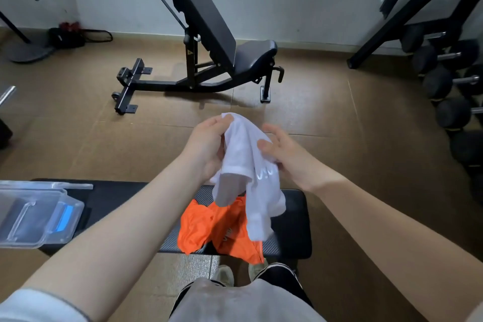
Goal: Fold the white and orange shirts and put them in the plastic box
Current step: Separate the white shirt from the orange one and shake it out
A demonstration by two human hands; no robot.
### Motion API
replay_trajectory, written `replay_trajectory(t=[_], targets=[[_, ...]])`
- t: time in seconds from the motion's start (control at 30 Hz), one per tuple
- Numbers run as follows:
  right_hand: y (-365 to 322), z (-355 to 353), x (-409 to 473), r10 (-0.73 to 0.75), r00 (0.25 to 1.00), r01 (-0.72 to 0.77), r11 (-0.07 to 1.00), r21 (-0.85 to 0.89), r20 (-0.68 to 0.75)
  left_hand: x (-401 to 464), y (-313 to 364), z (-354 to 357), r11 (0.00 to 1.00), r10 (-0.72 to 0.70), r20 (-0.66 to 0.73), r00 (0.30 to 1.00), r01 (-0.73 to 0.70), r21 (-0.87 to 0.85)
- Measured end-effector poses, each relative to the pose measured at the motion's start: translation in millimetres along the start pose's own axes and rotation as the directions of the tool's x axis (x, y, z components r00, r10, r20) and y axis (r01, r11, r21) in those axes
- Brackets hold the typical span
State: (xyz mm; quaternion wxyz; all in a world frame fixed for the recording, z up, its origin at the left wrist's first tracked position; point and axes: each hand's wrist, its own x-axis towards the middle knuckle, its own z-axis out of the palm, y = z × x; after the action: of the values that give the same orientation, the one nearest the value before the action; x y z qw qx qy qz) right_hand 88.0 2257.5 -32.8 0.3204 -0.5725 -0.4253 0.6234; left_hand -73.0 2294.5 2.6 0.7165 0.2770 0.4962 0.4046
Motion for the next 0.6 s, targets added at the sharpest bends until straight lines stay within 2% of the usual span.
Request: replay_trajectory(t=[0.1, 0.17, 0.23, 0.3, 0.37, 0.4, 0.47, 0.53, 0.6], targets=[[-3.2, 7.1, -13.2, -0.092, 0.995, 0.097, 0.974, -0.206, 0.036, 4.1, 12.5, -0.7, 0.999, -0.02, -0.07, 0.997, 0.016, -0.049], [-7.5, 18.1, -15.1, -0.227, 0.974, 0.198, 0.891, -0.409, -0.023, 5.9, 17.5, -4.3, 0.997, -0.009, -0.093, 0.996, 0.003, -0.072], [-8.4, 29.4, -10.9, -0.365, 0.928, 0.272, 0.799, -0.536, -0.075, 5.4, 19.9, -8.4, 0.998, -0.003, -0.08, 0.997, -0.001, -0.055], [-8.3, 39.0, -5.6, -0.511, 0.852, 0.336, 0.705, -0.625, -0.117, 4.1, 20.8, -13.0, 0.999, -0.014, -0.058, 0.998, 0.012, -0.037], [-10.4, 45.3, -1.3, -0.585, 0.79, 0.317, 0.644, -0.696, -0.182, 1.4, 22.9, -17.6, 1.0, 0.0, -0.053, 0.999, 0.0, -0.004], [-14.4, 46.2, -1.0, -0.581, 0.782, 0.3, 0.668, -0.68, -0.225, 0.7, 23.7, -20.8, 0.999, 0.028, -0.066, 0.997, -0.026, 0.032], [-27.8, 47.0, -2.8, -0.508, 0.819, 0.276, 0.756, -0.593, -0.268, 2.1, 24.9, -30.3, 0.99, 0.114, -0.134, 0.984, -0.101, 0.099], [-41.3, 48.6, -2.8, -0.425, 0.872, 0.247, 0.809, -0.533, -0.242, 3.8, 27.4, -38.5, 0.981, 0.187, -0.198, 0.962, -0.172, 0.093], [-53.4, 56.9, -2.3, -0.323, 0.92, 0.226, 0.9, -0.373, -0.221, 1.0, 29.1, -38.3, 0.977, 0.212, -0.164, 0.964, -0.204, 0.065]])
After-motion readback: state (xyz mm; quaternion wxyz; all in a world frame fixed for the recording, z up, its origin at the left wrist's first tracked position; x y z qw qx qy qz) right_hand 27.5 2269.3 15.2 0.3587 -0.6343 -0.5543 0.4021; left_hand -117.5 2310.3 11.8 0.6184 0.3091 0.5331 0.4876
